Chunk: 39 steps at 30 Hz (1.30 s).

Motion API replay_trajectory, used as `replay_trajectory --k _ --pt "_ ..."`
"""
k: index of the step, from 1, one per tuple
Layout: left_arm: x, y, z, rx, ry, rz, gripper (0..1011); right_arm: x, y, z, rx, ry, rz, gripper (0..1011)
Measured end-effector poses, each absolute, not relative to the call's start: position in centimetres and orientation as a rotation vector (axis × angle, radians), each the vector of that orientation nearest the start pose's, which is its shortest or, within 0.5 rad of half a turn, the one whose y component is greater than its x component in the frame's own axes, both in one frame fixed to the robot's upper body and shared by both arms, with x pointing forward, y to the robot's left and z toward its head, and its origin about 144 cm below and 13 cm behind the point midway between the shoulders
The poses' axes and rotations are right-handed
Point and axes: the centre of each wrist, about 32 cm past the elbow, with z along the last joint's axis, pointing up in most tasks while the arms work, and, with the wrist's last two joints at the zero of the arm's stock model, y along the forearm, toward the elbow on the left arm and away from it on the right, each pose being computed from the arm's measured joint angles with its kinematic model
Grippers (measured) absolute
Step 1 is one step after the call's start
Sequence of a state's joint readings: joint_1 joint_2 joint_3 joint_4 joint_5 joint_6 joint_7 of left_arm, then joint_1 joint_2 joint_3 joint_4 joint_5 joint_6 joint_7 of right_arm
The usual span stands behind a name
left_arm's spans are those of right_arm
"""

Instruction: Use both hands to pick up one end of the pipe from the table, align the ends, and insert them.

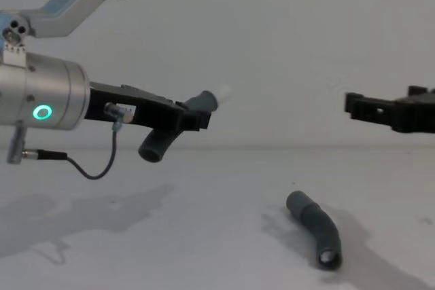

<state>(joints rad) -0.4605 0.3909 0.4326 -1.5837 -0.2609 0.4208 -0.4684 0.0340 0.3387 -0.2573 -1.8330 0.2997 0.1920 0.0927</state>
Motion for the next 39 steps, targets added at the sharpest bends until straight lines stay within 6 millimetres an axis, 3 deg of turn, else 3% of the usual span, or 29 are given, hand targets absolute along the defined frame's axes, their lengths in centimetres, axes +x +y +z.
replay_trajectory --k 7,18,39 --pt "55.2 22.6 128.6 0.34 -0.101 0.661 346 45.0 -20.5 124.4 -0.108 0.018 -1.095 1003" --pt "56.6 24.6 129.7 0.417 -0.132 0.481 346 44.4 -19.1 126.3 -0.249 0.084 -1.043 1003" --pt "57.2 26.3 130.8 0.475 -0.153 0.359 346 44.3 -18.7 125.3 -0.442 0.115 -1.048 1003"
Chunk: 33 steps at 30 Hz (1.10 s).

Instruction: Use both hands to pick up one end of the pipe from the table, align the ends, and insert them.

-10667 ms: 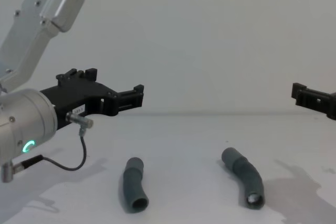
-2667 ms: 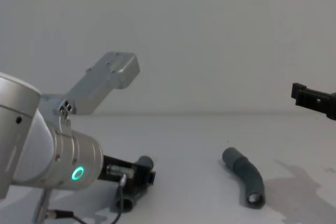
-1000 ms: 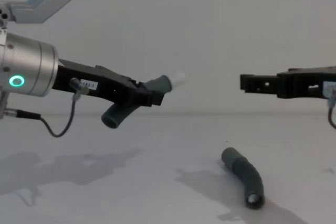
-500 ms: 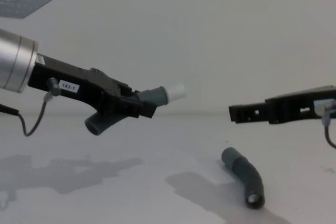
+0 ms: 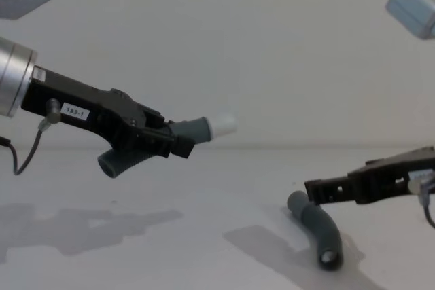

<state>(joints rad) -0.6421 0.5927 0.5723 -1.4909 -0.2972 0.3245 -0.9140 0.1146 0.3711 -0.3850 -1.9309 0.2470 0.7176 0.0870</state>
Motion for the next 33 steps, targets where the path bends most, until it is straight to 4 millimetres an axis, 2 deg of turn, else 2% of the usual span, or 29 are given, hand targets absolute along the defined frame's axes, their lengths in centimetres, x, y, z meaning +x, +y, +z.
replay_trajectory --k 16,33 --pt "57.5 26.5 130.8 0.492 -0.142 0.336 346 45.7 -18.0 124.3 -0.5 0.141 -1.062 1003" --pt "58.1 26.5 130.2 0.492 -0.131 0.328 346 47.4 -16.8 124.2 -0.539 0.19 -1.094 1003"
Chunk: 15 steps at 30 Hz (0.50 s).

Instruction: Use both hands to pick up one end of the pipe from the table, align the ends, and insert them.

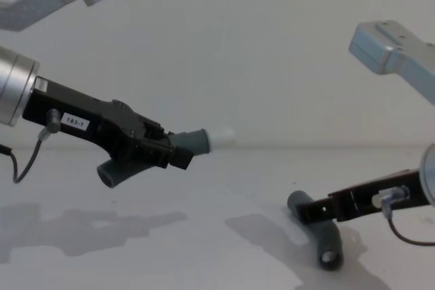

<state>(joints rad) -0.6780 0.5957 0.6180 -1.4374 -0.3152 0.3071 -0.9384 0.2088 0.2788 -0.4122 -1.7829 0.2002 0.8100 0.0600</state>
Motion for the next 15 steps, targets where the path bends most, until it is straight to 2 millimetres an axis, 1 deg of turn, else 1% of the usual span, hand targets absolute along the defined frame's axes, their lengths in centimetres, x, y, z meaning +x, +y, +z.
replay_trajectory --k 15 --pt "58.4 26.6 129.9 0.488 -0.124 0.334 346 48.6 -15.9 123.7 -0.587 0.206 -1.11 1003"
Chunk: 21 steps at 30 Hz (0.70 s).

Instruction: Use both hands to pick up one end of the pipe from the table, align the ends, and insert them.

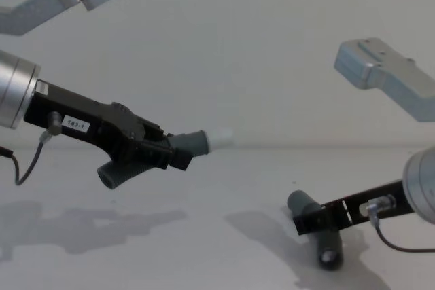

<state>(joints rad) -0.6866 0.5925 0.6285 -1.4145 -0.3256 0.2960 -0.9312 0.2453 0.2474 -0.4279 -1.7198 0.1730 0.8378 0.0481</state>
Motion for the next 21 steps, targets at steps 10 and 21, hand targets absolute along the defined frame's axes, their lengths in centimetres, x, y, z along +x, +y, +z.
replay_trajectory --k 10,21 --pt "58.7 26.7 129.7 0.489 -0.121 0.337 346 49.5 -15.6 123.3 -0.625 0.218 -1.121 1003" --pt "59.0 26.8 129.6 0.49 -0.121 0.34 346 50.3 -15.3 123.2 -0.649 0.247 -1.129 814"
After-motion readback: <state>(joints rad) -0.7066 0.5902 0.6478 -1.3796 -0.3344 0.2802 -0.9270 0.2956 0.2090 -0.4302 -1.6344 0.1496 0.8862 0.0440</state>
